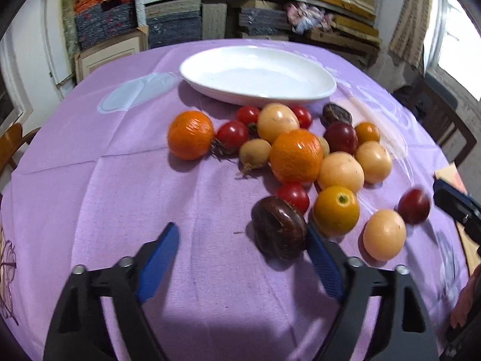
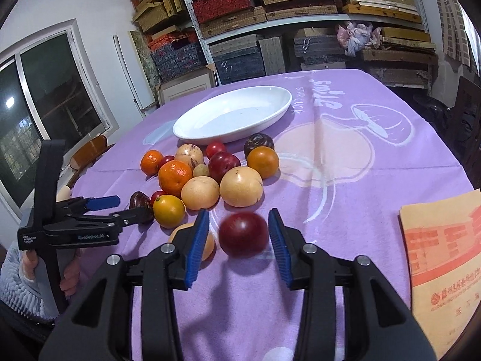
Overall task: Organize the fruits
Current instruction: 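Grasp the red plum with the right tool while the left tool grasps a dark brown passion fruit, then carry both fruits onto the white plate and open both tools, then grasp the tangerine with the left tool while the right tool grasps a pale yellow fruit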
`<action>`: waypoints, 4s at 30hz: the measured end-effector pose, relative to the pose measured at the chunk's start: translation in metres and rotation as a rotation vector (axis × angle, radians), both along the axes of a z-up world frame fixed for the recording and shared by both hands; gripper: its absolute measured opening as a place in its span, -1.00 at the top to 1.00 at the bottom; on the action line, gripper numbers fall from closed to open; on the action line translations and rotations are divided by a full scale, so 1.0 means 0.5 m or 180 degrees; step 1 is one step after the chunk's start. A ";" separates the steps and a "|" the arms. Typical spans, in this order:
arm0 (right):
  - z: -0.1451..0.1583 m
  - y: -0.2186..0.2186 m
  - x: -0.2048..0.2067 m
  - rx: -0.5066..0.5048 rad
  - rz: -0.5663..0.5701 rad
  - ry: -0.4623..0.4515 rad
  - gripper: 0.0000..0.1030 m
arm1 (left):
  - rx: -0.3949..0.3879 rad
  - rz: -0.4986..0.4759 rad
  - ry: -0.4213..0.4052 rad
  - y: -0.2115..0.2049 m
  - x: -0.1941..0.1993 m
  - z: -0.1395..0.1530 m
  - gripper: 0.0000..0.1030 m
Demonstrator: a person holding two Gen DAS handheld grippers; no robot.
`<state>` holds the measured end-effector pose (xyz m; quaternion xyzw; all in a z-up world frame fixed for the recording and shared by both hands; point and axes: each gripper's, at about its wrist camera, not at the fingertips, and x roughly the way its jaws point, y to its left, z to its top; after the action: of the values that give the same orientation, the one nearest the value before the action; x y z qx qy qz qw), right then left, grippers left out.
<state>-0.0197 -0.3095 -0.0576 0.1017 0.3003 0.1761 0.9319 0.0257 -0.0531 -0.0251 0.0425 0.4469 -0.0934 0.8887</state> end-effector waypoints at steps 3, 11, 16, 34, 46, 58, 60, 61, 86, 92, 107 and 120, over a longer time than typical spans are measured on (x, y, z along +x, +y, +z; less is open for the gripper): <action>0.001 -0.005 -0.003 0.0028 -0.0005 -0.0010 0.21 | 0.0129 -0.0042 -0.0015 -0.015 -0.002 -0.012 -0.40; -0.004 0.018 0.000 -0.0139 0.0043 0.0049 0.21 | 0.0055 -0.0156 -0.0003 -0.023 -0.002 -0.009 0.48; -0.010 0.009 0.004 -0.0211 -0.0044 0.0125 0.16 | -0.0089 -0.0125 0.0036 -0.016 0.004 -0.006 0.48; -0.046 -0.003 0.050 0.0005 0.0113 0.0548 0.26 | -0.0257 -0.0095 -0.0038 -0.004 0.031 -0.007 0.48; -0.042 0.007 0.045 0.0004 0.0153 0.0549 0.28 | -0.0471 -0.0126 0.0012 0.016 0.036 -0.005 0.52; 0.080 0.046 0.083 -0.0436 0.0265 0.0140 0.28 | -0.0329 -0.0193 -0.0457 0.012 0.081 0.134 0.53; 0.121 0.057 0.121 -0.0536 0.0260 0.0028 0.28 | -0.0293 -0.0183 -0.0493 -0.002 0.124 0.148 0.52; 0.136 0.065 0.151 -0.0590 0.0257 0.0012 0.28 | -0.0294 -0.0191 -0.0478 -0.011 0.153 0.151 0.52; 0.176 0.091 0.349 -0.0567 -0.0152 -0.0427 -0.86 | -0.0262 0.0124 -0.0338 0.040 0.291 0.119 -0.35; 0.197 0.030 0.172 -0.0433 -0.0368 -0.0816 -0.92 | -0.0112 0.0294 -0.0607 0.119 0.168 0.138 -0.75; 0.086 -0.021 0.057 -0.0039 -0.0573 -0.0717 -0.92 | 0.0208 0.0226 -0.0623 0.064 0.130 0.048 -0.77; 0.080 -0.009 0.070 -0.0026 -0.0561 -0.0649 -0.92 | 0.0034 0.0571 -0.0415 0.139 0.165 0.015 -0.81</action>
<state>0.0153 -0.3141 -0.0175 0.1055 0.1947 0.1018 0.9698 0.1083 0.0165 -0.0176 0.0130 0.3907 -0.0082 0.9204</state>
